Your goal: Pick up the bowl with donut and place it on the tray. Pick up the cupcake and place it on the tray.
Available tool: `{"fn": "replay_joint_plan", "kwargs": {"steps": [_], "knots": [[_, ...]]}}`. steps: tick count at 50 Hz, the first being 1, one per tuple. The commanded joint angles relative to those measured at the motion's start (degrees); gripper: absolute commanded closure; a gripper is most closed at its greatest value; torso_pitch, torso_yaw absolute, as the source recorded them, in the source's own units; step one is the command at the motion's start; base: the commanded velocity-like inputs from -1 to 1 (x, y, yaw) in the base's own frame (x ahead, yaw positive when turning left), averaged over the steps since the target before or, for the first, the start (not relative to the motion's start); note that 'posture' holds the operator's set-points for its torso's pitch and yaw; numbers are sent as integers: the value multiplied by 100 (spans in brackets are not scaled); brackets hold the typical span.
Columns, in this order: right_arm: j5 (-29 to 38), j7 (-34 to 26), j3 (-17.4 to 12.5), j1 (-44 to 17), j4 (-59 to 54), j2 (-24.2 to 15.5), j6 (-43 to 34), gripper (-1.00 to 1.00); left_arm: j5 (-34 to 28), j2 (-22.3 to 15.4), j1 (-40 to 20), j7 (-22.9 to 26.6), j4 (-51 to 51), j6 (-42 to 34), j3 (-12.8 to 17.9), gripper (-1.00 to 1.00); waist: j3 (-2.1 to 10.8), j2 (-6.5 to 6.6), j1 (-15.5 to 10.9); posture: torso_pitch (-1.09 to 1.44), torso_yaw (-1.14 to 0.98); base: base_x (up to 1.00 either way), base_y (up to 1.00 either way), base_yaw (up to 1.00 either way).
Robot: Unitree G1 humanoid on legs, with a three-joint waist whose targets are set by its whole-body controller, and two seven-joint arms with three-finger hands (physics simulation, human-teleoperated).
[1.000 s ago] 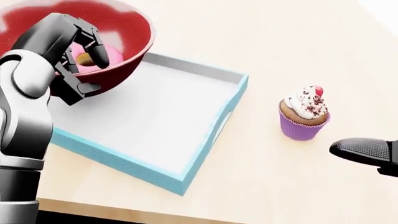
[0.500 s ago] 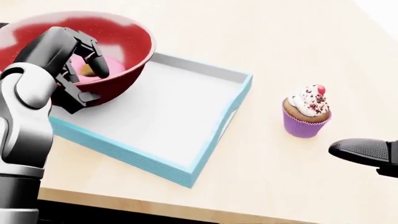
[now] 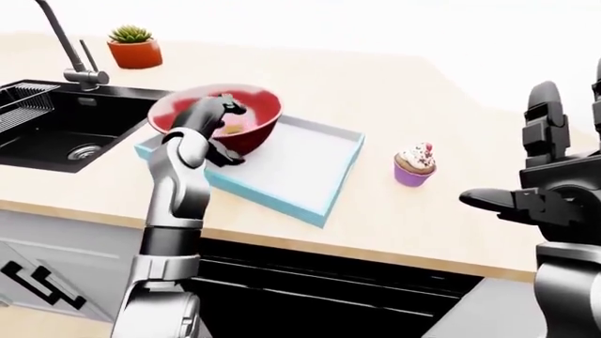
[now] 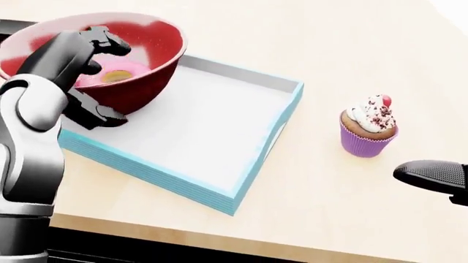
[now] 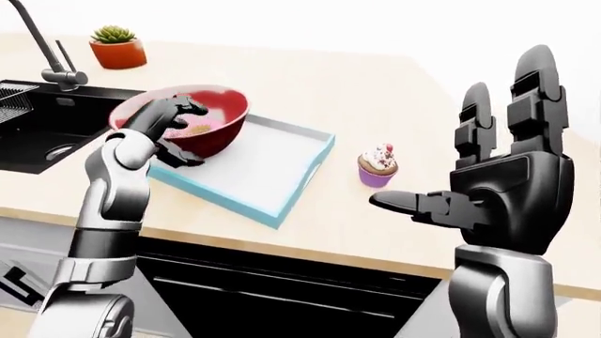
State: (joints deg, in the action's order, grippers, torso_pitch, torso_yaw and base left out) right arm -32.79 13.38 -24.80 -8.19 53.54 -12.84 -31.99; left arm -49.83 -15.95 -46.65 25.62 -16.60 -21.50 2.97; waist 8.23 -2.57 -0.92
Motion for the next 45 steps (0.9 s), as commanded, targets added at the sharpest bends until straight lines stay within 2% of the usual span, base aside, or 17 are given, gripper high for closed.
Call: {"fn": "replay_joint_plan", "kwargs": {"steps": [1,9,12,13,15,17,21,24,25,26,27,30,32,34,36,40,45], "knots": [[-37,2,-44,-111,119,-74,110,-100,2,-18,-211,160,572,-83,68,-37,91,9,-2,-19,0,0,0,0],[-283,210,-133,-349,166,-337,-213,-100,-144,94,41,1358,2967,-1091,119,-38,25,-13,9,-19,0,0,0,0],[-367,309,-141,-472,227,-450,-433,-100,-168,165,146,1790,3901,-1574,144,-51,10,-17,7,-19,0,0,0,0],[-380,327,-129,-485,245,-457,-455,-100,-185,154,190,1832,4016,-1621,132,-65,2,-18,7,-19,0,0,0,0],[-376,343,-98,-506,249,-465,-484,-100,-151,178,256,1931,4300,-1781,164,-66,-11,-18,1,-19,0,0,0,0],[-345,325,-67,-543,186,-530,-617,-100,-3,244,292,2176,4950,-2294,294,-65,-10,-17,-8,-19,0,0,0,0],[-186,183,44,-597,48,-579,-886,-100,43,163,409,2495,6182,-3261,291,-66,-47,-18,11,-19,0,0,0,0],[-94,118,50,-800,-45,-710,-1223,-100,-330,-30,385,2948,7069,-4036,112,-75,-93,-25,22,-19,0,0,0,0],[39,33,107,-839,-150,-792,-1317,-100,-502,-92,332,3083,7264,-4234,69,-85,-112,-27,23,-19,0,0,0,0],[210,-59,153,-871,-233,-838,-1346,-100,-593,-127,348,3205,7412,-4332,55,-86,-135,-31,19,-19,0,0,0,0],[550,-175,274,-868,-377,-885,-1266,-100,-627,-134,384,3271,7519,-4380,95,-98,-156,-34,14,-19,0,0,0,0],[840,-440,317,-1044,-506,-820,-1459,-100,-970,-25,235,3715,7654,-4486,182,-100,-187,-37,5,-19,0,0,0,0],[1235,-590,412,-1199,-599,-925,-1541,-100,-1506,261,-30,4278,7659,-4318,339,-100,-203,-50,-11,-19,0,0,0,0],[1489,-748,423,-1344,-641,-983,-1751,-100,-2260,594,-358,5100,7660,-4116,511,-100,-245,-72,-23,-19,0,0,0,0],[1719,-945,445,-1472,-694,-1131,-2057,-100,-2734,817,-579,5563,7660,-3885,614,-100,-296,-99,-28,-19,0,0,0,0],[2305,-1312,649,-1559,-956,-1223,-2300,-100,-2915,977,-725,5675,7660,-3800,681,-100,-359,-135,-27,-19,0,0,0,0],[2980,-1821,832,-1780,-1287,-1270,-2535,-100,-2708,962,-657,5535,7660,-3760,844,-100,-359,-143,-13,-19,0,0,0,0]]}}
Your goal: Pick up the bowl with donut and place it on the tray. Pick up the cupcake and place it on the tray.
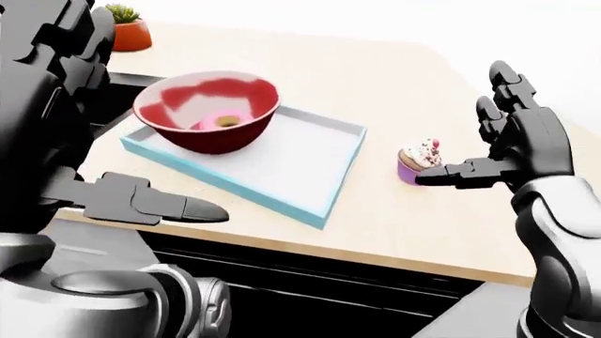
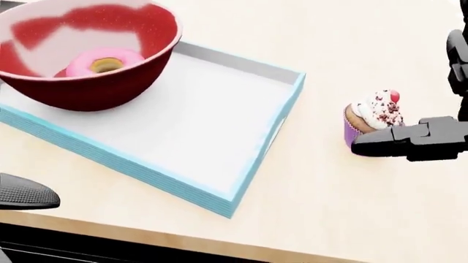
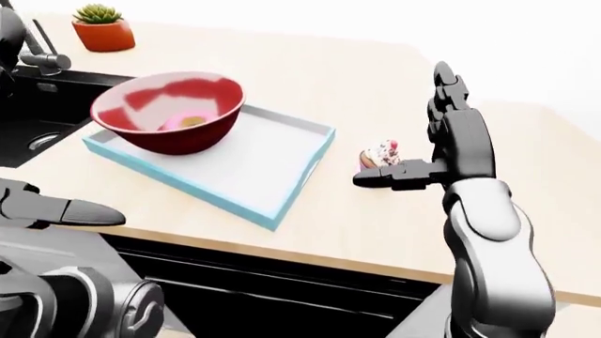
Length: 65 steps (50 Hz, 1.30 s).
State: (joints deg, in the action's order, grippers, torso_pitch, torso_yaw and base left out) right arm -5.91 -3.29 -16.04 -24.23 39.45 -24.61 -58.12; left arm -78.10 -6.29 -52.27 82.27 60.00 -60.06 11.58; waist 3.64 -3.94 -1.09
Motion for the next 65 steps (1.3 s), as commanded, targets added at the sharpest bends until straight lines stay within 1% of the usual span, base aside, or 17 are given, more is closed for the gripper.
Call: {"fn": "replay_joint_plan", "kwargs": {"steps": [1,5,7,11,14,18,22,25,28,32,35,39,44,54,60,63,65], "knots": [[400,-255,-20,-224,77,-80,47,-100,211,24,-42,-211,0,139,31,-100,95,-5,0,-19,0,0,0,0],[822,-531,0,-422,-67,-78,-30,-100,364,128,59,-364,0,264,84,-100,96,12,-7,-19,0,0,0,0],[1059,-685,100,-387,-208,-83,58,-100,347,148,42,-370,0,272,88,-100,93,14,-13,-19,0,0,0,0],[1505,-975,198,-414,-278,-41,46,-100,297,154,6,-360,0,240,68,-100,102,11,-14,-19,0,0,0,0],[1832,-1159,312,-369,-535,66,268,-100,415,167,73,-470,0,279,105,-100,108,22,-16,-19,0,0,0,0],[2189,-1309,380,-439,-767,221,442,-100,415,200,76,-497,0,289,90,-100,131,44,-11,-19,0,0,0,0],[2569,-1454,515,-547,-1027,266,580,-100,402,237,95,-508,0,322,63,-100,136,63,-10,-19,0,0,0,0],[2873,-1560,639,-624,-1268,310,707,-100,302,224,31,-470,0,246,-28,-100,143,76,-6,-19,0,0,0,0],[3125,-1663,690,-657,-1406,401,802,-100,241,227,2,-431,0,212,-81,-100,147,84,1,-19,0,0,0,0],[3382,-1720,747,-676,-1675,564,1008,-100,329,287,74,-543,0,269,-79,-100,158,95,4,-19,0,0,0,0],[3481,-1650,783,-676,-1960,710,1227,-100,315,318,71,-527,0,272,-70,-100,171,106,8,-19,0,0,0,0],[3560,-1596,797,-685,-2228,789,1411,-100,302,299,22,-464,0,247,-10,-100,181,115,15,-19,0,0,0,0],[3624,-1526,796,-733,-2487,828,1534,-100,326,361,46,-504,0,277,-17,-100,188,120,11,-19,0,0,0,0],[3545,-1150,823,-903,-3291,905,1973,-100,325,478,30,-494,0,340,4,-100,205,117,15,-19,0,0,0,0],[3444,-1010,812,-865,-3528,920,2145,-100,390,524,38,-532,0,413,53,-100,216,112,8,-19,0,0,0,0],[3413,-946,824,-803,-3584,933,2224,-100,330,578,16,-521,0,436,-6,-100,217,105,3,-19,0,0,0,0],[3385,-888,812,-793,-3699,922,2323,-68,328,601,9,-517,0,460,-6,-100,215,100,-1,-19,0,0,0,0]]}}
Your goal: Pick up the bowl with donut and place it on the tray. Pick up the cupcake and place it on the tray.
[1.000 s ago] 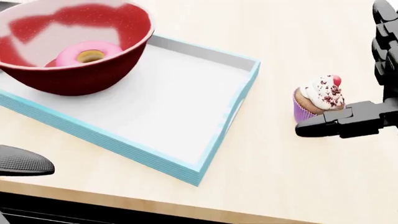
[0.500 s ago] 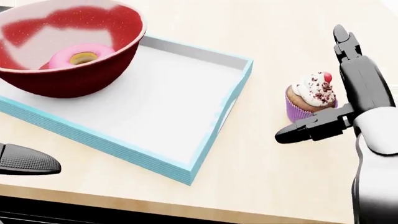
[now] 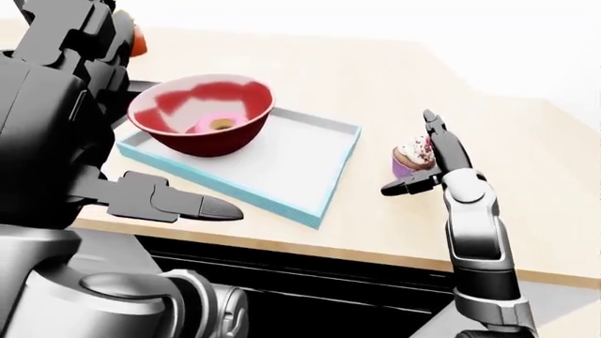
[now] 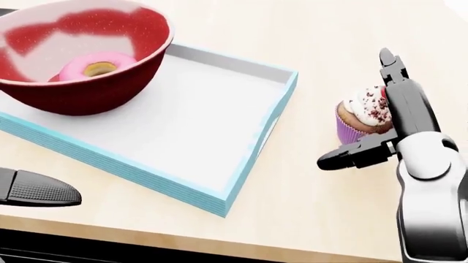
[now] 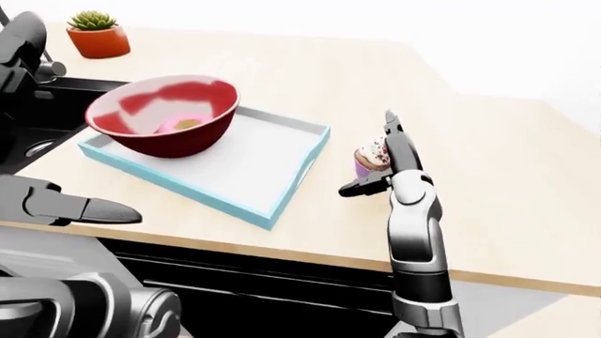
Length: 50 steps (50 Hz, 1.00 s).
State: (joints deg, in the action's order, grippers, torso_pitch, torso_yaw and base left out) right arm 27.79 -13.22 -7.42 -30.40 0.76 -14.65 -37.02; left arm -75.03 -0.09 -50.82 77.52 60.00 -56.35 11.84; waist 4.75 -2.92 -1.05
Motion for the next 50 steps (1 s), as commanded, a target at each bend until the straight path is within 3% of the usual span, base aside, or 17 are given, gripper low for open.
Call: {"fn": "replay_joint_plan", "kwargs": {"steps": [1,3,5,15,17,21,31,37,44,50], "knots": [[6,116,-51,-164,150,-78,236,-58,27,-6,-134,-46,0,100,-28,-100,105,-4,-5,-19,0,0,0,0],[-11,156,-54,-140,68,-83,314,-27,28,30,-134,-47,0,131,-26,-100,106,-9,-5,-19,0,0,0,0],[-25,200,-57,-137,-37,-91,389,-9,-70,29,-208,42,0,94,-47,-100,110,-13,-5,-19,0,0,0,0],[27,325,-17,81,-313,-62,757,9,-891,-206,-709,761,0,-364,-342,-100,115,-57,-7,-19,0,0,0,0],[46,287,-29,82,-209,-64,712,29,-1010,-260,-756,848,0,-474,-418,-100,118,-67,-8,-19,0,0,0,0],[82,125,-104,-40,318,-120,408,100,-1167,-317,-805,953,0,-621,-528,-100,115,-78,-24,-19,0,0,0,0],[297,-389,98,-638,1428,-100,-503,100,-1155,-479,-825,1043,0,-757,-496,-100,18,-38,-23,-19,0,0,0,0],[529,-531,378,-1222,1788,177,-1004,100,-936,-312,-746,873,0,-585,-357,-100,-12,-15,-13,-19,0,0,0,0],[463,-20,590,-1634,1490,697,-903,100,-297,285,-337,310,0,73,-62,-100,-10,11,-7,-19,0,0,0,0],[442,422,820,-1768,1176,1052,-661,100,-58,579,-159,110,0,384,70,-100,3,36,-9,-19,0,0,0,0]]}}
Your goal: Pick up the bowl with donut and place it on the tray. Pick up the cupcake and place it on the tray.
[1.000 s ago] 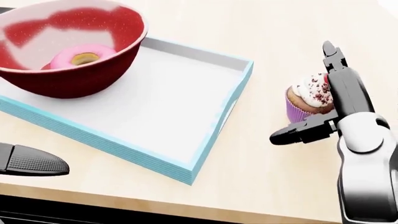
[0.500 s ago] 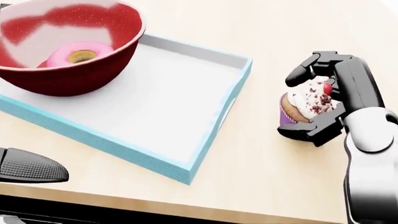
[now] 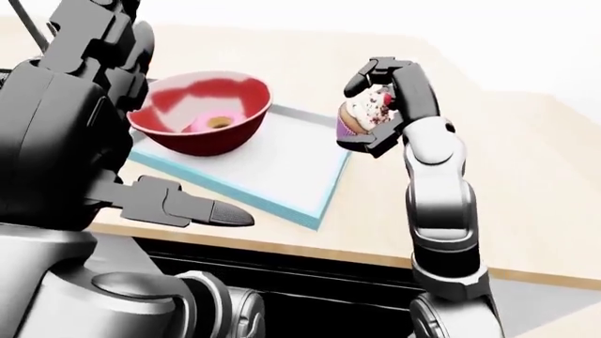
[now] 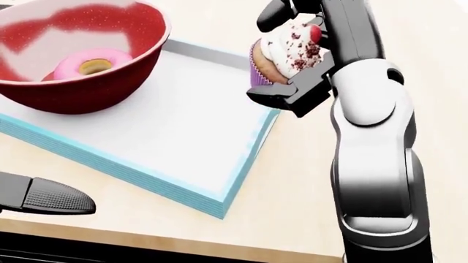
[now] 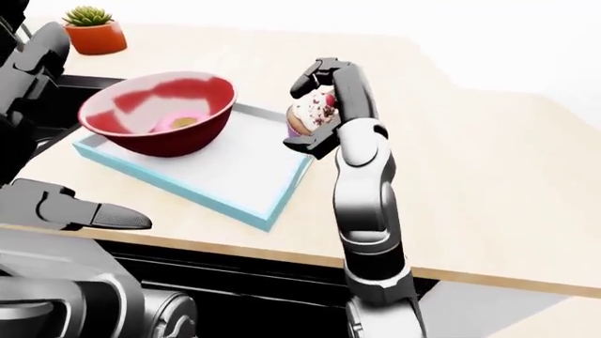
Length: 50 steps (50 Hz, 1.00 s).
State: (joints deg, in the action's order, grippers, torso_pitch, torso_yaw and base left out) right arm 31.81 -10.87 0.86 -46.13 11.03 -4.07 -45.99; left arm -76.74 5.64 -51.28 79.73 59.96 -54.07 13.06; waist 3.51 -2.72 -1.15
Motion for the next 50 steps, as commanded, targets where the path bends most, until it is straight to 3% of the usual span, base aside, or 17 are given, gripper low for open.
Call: {"fn": "replay_joint_plan", "kwargs": {"steps": [1,18,43,46,50], "knots": [[46,238,24,-209,102,45,269,100,112,36,-107,-119,4,181,-54,-100,128,20,0,-19,0,0,0,0],[48,855,271,-151,-625,591,993,100,744,502,377,-611,4,753,194,-100,182,62,0,-19,0,0,0,0],[242,1066,620,127,-1279,1196,1549,100,663,425,242,-507,4,601,215,-100,236,104,16,-19,0,0,0,0],[244,1099,631,149,-1372,1228,1613,72,755,469,306,-568,4,680,260,-100,241,106,15,-19,0,0,0,0],[251,1130,656,174,-1484,1273,1694,48,740,461,282,-544,4,666,280,-100,253,109,14,-19,0,0,0,0]]}}
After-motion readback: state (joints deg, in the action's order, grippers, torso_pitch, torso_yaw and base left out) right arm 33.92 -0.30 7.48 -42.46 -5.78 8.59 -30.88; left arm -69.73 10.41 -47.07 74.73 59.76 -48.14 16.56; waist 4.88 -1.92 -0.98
